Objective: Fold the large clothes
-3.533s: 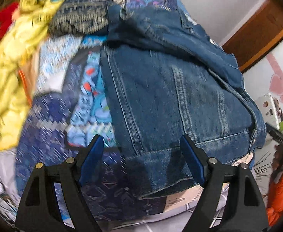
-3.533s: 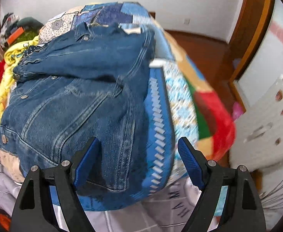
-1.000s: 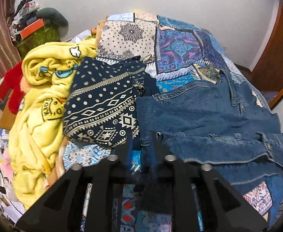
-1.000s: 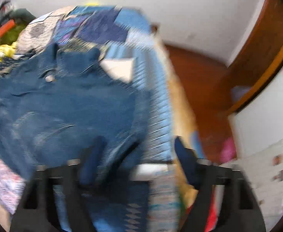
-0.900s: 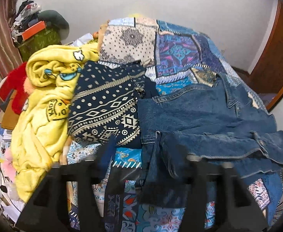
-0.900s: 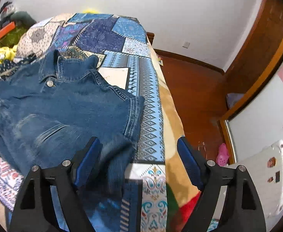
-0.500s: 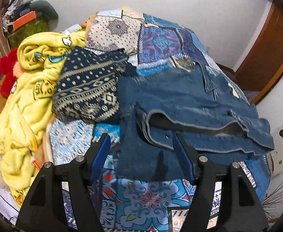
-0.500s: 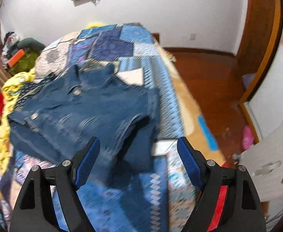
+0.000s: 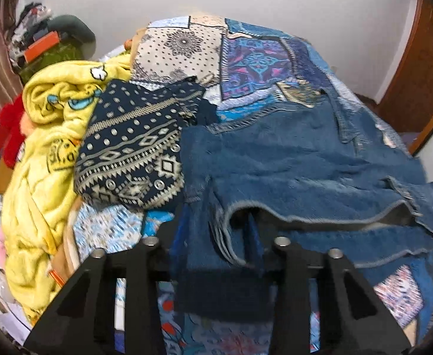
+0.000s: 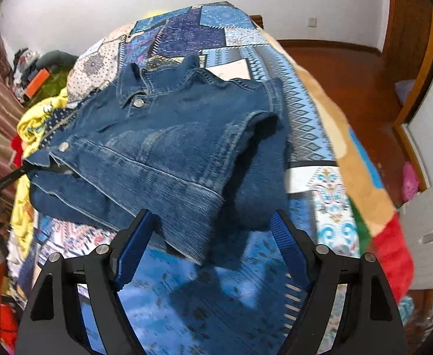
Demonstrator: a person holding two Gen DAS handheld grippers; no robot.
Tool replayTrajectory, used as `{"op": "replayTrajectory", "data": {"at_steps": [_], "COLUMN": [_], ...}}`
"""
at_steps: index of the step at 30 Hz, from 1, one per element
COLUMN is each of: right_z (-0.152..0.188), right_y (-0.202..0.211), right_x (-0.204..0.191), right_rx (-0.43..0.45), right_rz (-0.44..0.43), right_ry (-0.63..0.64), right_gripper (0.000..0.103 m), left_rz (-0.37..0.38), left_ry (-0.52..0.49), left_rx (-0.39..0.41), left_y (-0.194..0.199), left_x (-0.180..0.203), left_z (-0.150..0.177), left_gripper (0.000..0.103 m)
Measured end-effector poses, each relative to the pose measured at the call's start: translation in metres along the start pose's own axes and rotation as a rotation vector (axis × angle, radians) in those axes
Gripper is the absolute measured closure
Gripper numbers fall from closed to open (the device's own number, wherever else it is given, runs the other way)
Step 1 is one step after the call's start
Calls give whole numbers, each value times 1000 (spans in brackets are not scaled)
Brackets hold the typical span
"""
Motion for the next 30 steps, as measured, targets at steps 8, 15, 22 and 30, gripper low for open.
{"op": "replayTrajectory", "data": {"at_steps": [8, 15, 22, 30], "right_z": [-14, -75, -142, -155], "right_y": [-8, 14, 12, -65], "right_x": [-16, -28, -21, 7], "right_rx": [25, 187, 283, 152], "right_rz": [-30, 36, 84, 118], "right_ry": [55, 164, 133, 47], "right_gripper": [88, 91, 92, 92], "left_rz": [-17, 34, 49, 34], "left_ry": [-8, -32, -56, 71], "left_rx": [69, 187, 260, 64], "left_y": [-2, 39, 48, -50], "left_x": [4, 22, 41, 11], "left_z": [-16, -63, -114, -101], "left_gripper": [94, 95, 95, 95]}}
Point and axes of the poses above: each gripper's, at about its wrist camera, not at the fingertips, and y roughly against the way its jaws point, x to its right, z to its underside, the point moved 8 cm from there along -y, roughly the way its jaws point, and after that the axes turned 3 degrees about x, right-handed, at the moved point
